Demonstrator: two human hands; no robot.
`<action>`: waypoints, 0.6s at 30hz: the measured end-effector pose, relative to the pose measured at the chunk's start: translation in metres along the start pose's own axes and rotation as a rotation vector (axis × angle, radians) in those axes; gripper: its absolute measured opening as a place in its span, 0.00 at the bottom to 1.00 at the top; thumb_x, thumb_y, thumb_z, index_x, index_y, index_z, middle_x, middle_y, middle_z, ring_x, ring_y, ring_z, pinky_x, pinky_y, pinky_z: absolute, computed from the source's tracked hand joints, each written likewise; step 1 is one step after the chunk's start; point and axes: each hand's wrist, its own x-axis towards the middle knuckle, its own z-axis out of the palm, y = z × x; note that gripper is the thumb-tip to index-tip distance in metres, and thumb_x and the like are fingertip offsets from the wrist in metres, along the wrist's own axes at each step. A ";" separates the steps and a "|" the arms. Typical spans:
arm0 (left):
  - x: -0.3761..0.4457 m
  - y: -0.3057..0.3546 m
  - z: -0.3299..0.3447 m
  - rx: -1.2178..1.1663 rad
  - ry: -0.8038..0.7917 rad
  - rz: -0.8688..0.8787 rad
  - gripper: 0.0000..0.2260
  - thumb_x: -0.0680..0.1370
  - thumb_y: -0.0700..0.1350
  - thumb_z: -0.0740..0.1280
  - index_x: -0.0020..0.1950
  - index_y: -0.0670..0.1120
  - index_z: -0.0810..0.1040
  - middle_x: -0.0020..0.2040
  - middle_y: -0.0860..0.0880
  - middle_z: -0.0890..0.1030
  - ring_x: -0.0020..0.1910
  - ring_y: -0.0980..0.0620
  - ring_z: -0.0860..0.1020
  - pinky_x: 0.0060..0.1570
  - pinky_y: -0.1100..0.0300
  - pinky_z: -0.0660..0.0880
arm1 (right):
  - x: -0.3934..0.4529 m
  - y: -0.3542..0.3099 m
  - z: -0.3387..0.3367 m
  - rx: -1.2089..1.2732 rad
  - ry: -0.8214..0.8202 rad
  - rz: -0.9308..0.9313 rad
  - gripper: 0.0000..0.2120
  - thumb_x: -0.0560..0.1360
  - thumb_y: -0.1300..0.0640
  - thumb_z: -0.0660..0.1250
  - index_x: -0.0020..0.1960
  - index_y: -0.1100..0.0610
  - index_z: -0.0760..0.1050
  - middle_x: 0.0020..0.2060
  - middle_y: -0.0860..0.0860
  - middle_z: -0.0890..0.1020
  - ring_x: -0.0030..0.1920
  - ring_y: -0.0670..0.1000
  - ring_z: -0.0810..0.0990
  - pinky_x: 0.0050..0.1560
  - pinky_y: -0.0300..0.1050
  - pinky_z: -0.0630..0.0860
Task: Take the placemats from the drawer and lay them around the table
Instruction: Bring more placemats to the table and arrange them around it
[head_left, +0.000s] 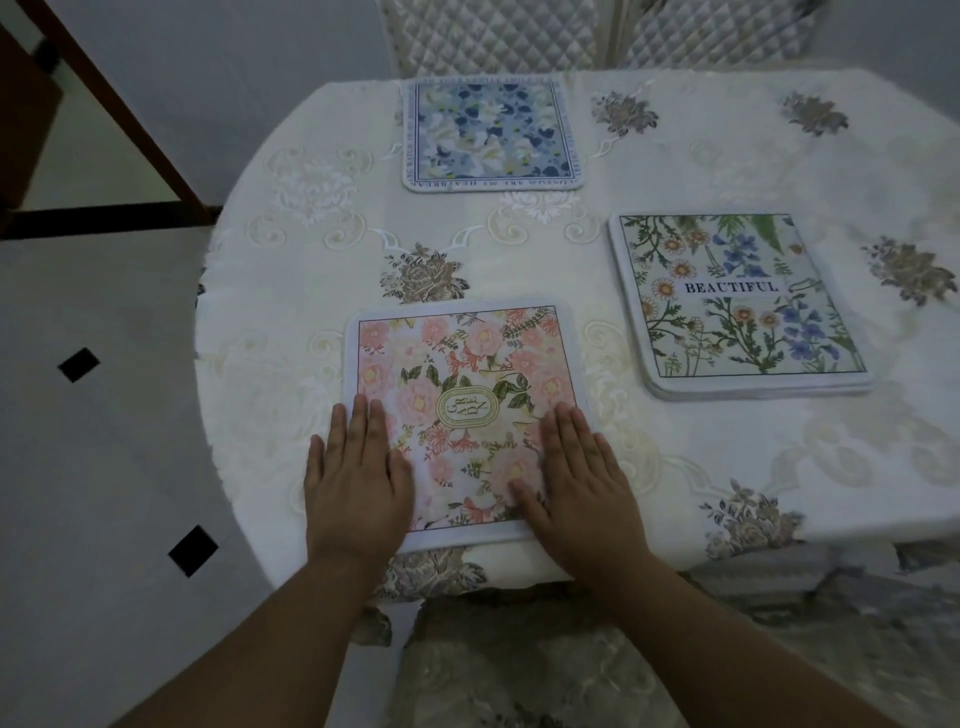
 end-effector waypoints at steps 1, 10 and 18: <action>0.000 0.000 0.001 0.013 -0.005 0.002 0.29 0.83 0.56 0.44 0.84 0.47 0.50 0.83 0.49 0.50 0.82 0.50 0.44 0.80 0.45 0.47 | 0.000 0.000 -0.002 0.030 -0.016 -0.006 0.39 0.81 0.32 0.42 0.81 0.55 0.35 0.81 0.51 0.37 0.79 0.47 0.32 0.79 0.50 0.40; 0.013 0.097 -0.021 -0.136 -0.037 0.110 0.29 0.80 0.43 0.63 0.81 0.47 0.62 0.78 0.46 0.67 0.78 0.47 0.64 0.76 0.45 0.62 | 0.018 0.100 -0.076 0.460 0.263 0.299 0.24 0.83 0.47 0.57 0.77 0.54 0.65 0.78 0.50 0.63 0.78 0.50 0.59 0.74 0.46 0.54; 0.051 0.264 -0.025 -0.800 -0.326 -0.136 0.24 0.81 0.45 0.64 0.78 0.51 0.66 0.75 0.46 0.71 0.71 0.47 0.71 0.64 0.55 0.71 | 0.068 0.243 -0.124 0.350 0.196 0.653 0.31 0.77 0.47 0.65 0.78 0.52 0.63 0.79 0.60 0.58 0.79 0.61 0.56 0.78 0.56 0.54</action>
